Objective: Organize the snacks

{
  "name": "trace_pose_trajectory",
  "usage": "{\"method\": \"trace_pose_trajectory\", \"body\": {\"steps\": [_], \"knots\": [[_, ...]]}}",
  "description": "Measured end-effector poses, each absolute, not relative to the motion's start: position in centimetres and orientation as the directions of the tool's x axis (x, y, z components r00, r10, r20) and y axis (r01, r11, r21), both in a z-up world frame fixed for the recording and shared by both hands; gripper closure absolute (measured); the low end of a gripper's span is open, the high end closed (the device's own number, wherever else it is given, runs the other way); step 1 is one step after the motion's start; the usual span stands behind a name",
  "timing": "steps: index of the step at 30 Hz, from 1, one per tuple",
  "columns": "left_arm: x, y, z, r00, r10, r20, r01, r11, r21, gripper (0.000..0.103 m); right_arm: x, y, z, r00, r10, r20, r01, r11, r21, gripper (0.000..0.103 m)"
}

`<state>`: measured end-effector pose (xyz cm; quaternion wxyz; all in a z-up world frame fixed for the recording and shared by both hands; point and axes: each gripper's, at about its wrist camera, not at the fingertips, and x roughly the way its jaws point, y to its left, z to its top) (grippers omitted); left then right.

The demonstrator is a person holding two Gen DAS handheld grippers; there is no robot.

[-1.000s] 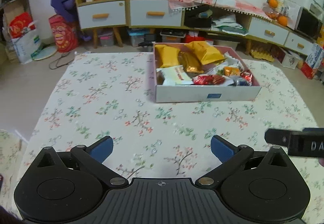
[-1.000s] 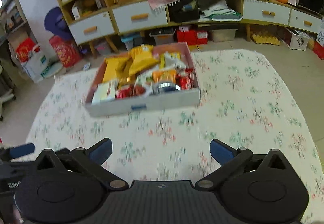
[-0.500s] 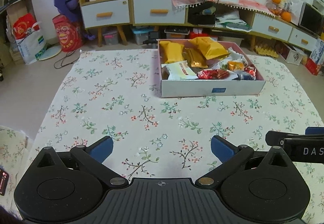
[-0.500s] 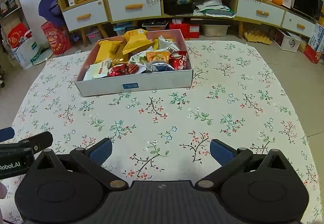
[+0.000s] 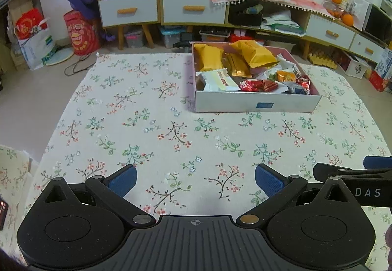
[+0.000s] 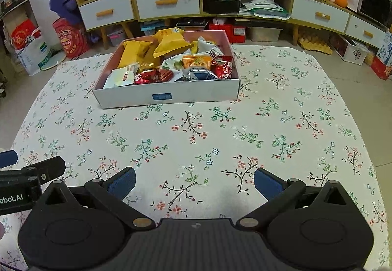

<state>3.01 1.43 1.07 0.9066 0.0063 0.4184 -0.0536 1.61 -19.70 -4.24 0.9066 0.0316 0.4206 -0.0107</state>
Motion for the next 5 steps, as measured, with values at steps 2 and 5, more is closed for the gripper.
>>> {"method": "trace_pose_trajectory", "body": {"steps": [2,5], "knots": [[3.07,1.48,1.02,0.639,-0.092,-0.764,0.102,0.994,-0.034,0.000,1.61,-19.62,-4.25,0.646,0.007,-0.764,0.046,0.998,0.048,0.025],[3.06,1.54,0.87,0.637,-0.089,-0.766,0.101,0.994,-0.031,0.000,1.75,-19.61,-4.31,0.644,0.006,-0.765,0.051,0.997,0.051,0.025]]}}
